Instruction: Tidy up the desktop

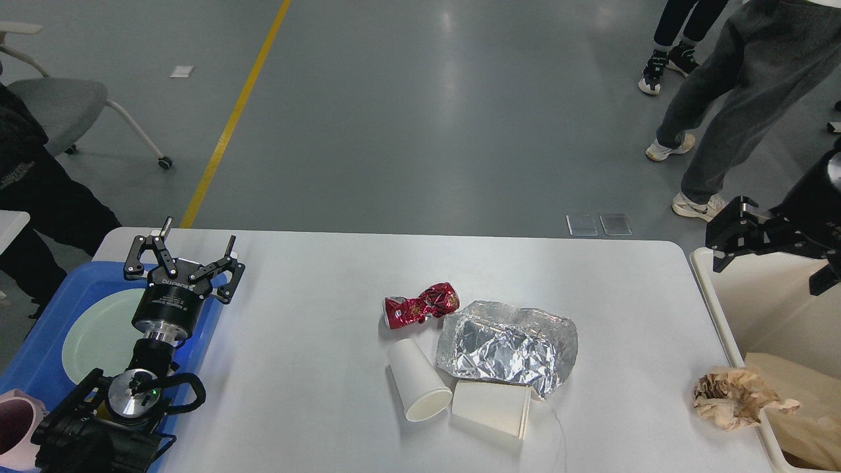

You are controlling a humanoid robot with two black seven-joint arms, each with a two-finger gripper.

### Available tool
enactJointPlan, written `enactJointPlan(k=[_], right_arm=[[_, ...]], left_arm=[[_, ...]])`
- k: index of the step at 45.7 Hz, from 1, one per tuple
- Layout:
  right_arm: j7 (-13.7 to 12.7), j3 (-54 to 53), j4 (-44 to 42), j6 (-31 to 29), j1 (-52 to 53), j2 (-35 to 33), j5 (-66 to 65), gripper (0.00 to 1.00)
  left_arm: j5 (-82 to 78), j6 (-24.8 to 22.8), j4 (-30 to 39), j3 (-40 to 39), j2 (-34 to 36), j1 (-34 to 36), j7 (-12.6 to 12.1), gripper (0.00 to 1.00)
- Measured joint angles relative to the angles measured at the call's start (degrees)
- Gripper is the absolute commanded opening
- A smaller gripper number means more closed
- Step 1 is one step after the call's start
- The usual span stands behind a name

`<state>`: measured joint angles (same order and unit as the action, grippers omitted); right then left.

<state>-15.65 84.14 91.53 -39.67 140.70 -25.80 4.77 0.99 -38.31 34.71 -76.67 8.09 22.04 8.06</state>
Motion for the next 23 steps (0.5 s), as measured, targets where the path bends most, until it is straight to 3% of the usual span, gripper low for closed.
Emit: enactJointPlan(k=[10, 23], right_arm=[[0.00, -0.45, -0.01, 1.07, -0.89, -2.47, -0.39, 1.00], [0.00, -2.33, -3.48, 12.66, -17.82, -3.21, -1.10, 1.00]], left_arm=[[-0.02, 0.00, 0.04, -0.03, 0.00, 0.01, -0.06, 0.96], [-0.02, 0.00, 0.05, 0.00, 0.00, 0.02, -0.11, 0.96]])
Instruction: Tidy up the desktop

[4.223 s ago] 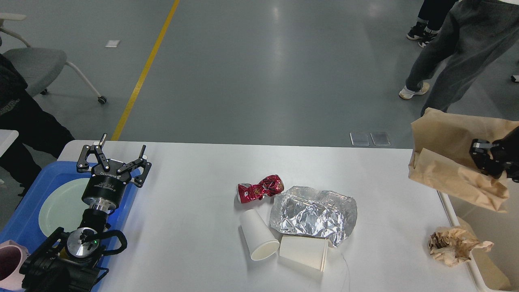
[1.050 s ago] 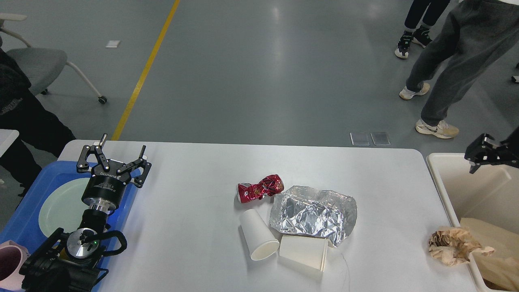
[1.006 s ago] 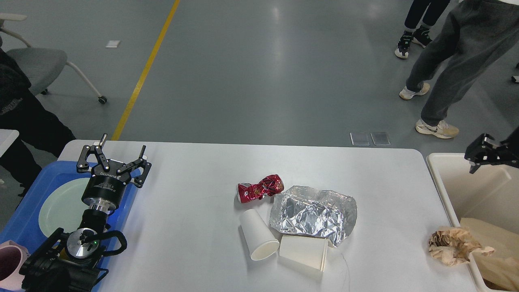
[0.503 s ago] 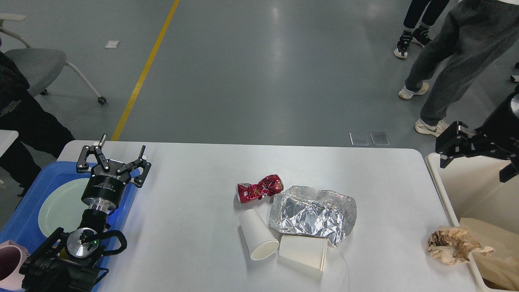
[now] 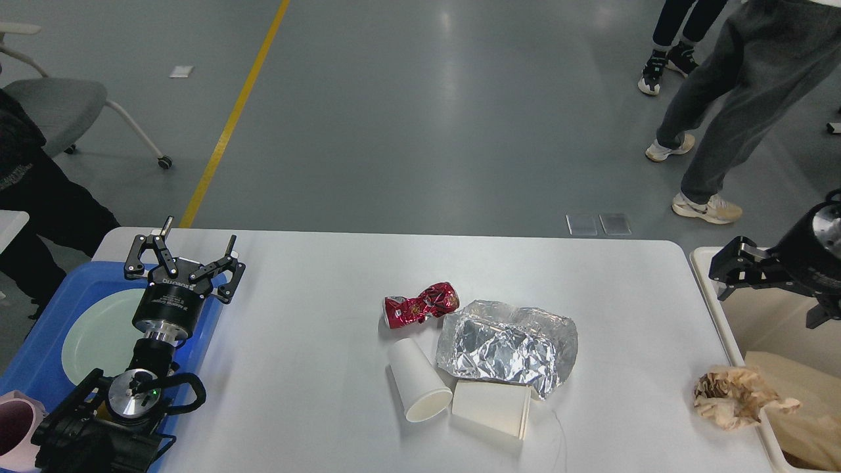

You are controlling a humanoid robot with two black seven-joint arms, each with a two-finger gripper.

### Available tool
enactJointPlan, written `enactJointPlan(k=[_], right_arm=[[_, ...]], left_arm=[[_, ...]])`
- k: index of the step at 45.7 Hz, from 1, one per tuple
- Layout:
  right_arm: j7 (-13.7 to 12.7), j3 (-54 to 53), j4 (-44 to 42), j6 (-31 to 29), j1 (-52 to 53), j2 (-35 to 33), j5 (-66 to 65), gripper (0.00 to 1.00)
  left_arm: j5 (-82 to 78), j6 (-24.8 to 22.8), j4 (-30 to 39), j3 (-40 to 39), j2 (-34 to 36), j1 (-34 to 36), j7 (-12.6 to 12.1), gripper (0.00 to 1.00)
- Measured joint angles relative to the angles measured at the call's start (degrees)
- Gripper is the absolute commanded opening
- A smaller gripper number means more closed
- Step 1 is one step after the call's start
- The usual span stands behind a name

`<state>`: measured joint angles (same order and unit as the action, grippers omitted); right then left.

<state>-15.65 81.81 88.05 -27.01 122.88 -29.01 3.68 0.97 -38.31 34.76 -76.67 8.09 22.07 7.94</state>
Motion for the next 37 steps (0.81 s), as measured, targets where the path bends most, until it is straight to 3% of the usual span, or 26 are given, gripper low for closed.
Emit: enactJointPlan(k=[8, 19, 37], right_arm=[[0.01, -4.18, -7.17, 7.58, -15.82, -0.15, 0.09, 1.00], [0.01, -13.12, -16.60, 12.41, -34.53, -0.88, 0.15, 1.00], [0.10, -19.42, -27.89, 16.69, -49.03, 1.17, 0.10, 1.00]], left_arm=[[0.00, 0.00, -0.04, 0.00, 0.00, 0.00, 0.01, 0.96], [0.00, 0.00, -0.05, 0.00, 0.00, 0.00, 0.06, 0.96], [0.00, 0.00, -0.05, 0.02, 0.00, 0.00, 0.06, 0.96]])
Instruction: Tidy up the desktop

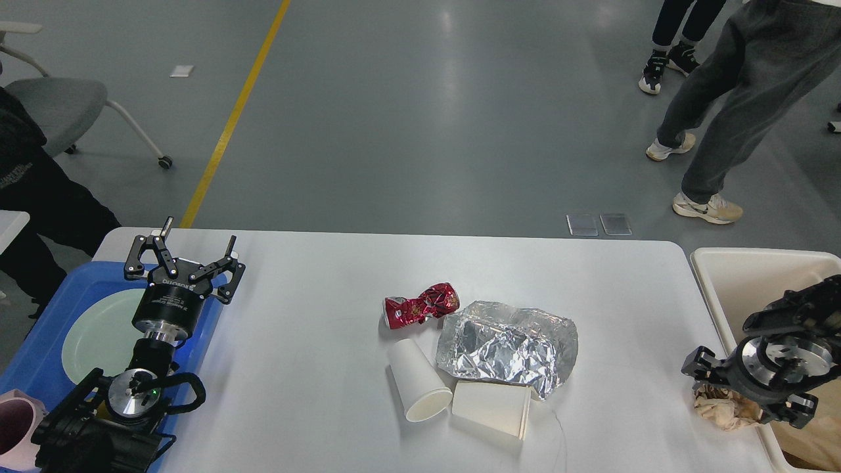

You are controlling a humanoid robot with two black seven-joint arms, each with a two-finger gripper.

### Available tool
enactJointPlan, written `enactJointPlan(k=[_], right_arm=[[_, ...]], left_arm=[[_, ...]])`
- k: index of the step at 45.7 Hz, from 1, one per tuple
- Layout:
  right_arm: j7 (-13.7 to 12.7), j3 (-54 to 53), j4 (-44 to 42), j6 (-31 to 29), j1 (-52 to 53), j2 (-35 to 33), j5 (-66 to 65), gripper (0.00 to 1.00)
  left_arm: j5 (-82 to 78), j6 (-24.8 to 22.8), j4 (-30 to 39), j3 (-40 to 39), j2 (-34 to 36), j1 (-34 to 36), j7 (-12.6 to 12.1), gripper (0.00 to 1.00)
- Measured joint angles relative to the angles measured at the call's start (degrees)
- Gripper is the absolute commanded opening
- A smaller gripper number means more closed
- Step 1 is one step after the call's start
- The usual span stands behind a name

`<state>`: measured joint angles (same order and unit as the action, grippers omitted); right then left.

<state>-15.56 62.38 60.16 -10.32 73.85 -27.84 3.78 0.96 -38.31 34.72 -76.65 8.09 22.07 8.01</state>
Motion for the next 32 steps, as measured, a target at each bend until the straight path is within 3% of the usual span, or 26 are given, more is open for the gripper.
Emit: enactJointPlan(k=[21, 27, 32], right_arm=[[0.01, -5.18, -7.37, 2.70, -7.77, 2.45, 0.17, 0.97], [0.02, -5.26, -7.55, 3.31, -8.11, 2.80, 0.18, 0.73], [0.02, -5.26, -7.59, 3.44, -8.38, 2.97, 0.18, 0.71]], left_arm=[[0.00, 0.00, 0.00, -0.02, 0.00, 0.00, 0.00, 0.96], [0.00, 0.00, 0.00, -0.02, 0.00, 0.00, 0.00, 0.96], [0.00, 0.00, 0.00, -0.02, 0.00, 0.00, 0.00, 0.96]])
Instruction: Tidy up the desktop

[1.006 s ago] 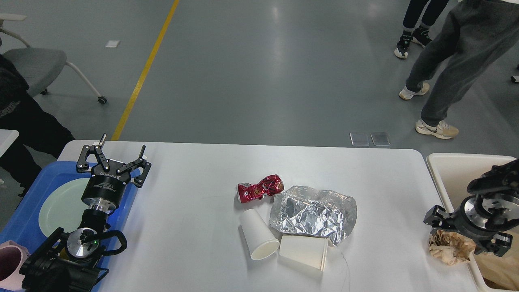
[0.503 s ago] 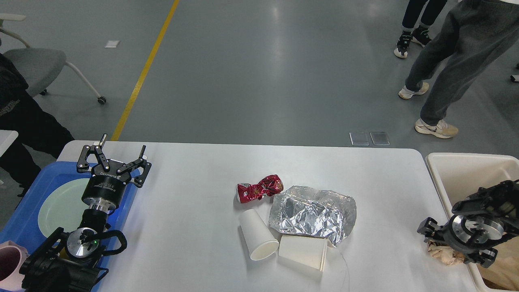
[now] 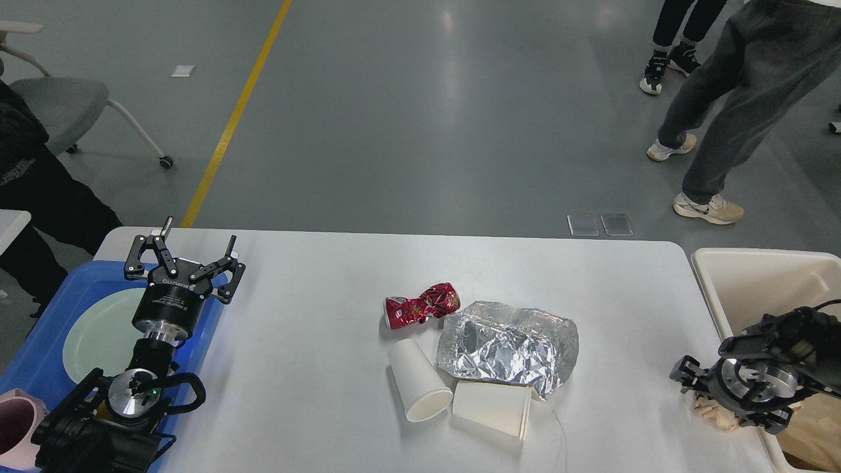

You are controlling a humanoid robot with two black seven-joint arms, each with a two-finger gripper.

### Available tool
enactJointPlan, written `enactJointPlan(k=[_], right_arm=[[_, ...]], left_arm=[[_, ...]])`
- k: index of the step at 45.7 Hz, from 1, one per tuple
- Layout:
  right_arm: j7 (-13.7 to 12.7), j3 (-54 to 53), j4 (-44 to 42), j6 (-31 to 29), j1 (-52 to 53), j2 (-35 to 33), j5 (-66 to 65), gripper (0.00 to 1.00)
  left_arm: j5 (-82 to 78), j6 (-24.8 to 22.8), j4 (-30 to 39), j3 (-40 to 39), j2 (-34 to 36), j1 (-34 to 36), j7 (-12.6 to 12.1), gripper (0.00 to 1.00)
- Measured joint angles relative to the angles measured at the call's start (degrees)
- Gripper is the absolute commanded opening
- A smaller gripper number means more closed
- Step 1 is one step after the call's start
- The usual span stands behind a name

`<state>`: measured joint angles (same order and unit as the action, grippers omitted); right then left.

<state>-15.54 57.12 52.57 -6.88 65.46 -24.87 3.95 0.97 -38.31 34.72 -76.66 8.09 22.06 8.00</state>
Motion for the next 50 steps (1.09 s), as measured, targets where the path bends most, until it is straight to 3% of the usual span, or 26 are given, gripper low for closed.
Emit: enactJointPlan(k=[4, 9, 15, 20, 40, 50], right_arm=[[0.00, 0.00, 0.00, 0.01, -0.16, 0.13, 0.00, 0.66], [0.04, -0.06, -0.01, 0.02, -0.23, 0.31, 0.00, 0.42], [0.07, -0.07, 0.01, -0.11, -0.25, 0.37, 0.03, 0.25], [0.07, -0.02, 0.21, -0.29, -0.28, 0.42, 0.02, 0.00], [-0.09, 0.01, 2.99, -1.11, 3.17, -0.42, 0.51, 0.00], [-1.41, 4.35, 12.41, -7.88, 14.60, -2.84, 0.67, 0.00]], left_arm=[[0.00, 0.00, 0.00, 0.00, 0.00, 0.00, 0.00, 0.96], [0.00, 0.00, 0.00, 0.00, 0.00, 0.00, 0.00, 0.96], [0.00, 0.00, 0.00, 0.00, 0.00, 0.00, 0.00, 0.96], [0.00, 0.00, 0.00, 0.00, 0.00, 0.00, 0.00, 0.96], [0.00, 0.00, 0.05, -0.02, 0.00, 0.00, -0.01, 0.96], [0.00, 0.00, 0.06, -0.04, 0.00, 0.00, -0.10, 0.96]])
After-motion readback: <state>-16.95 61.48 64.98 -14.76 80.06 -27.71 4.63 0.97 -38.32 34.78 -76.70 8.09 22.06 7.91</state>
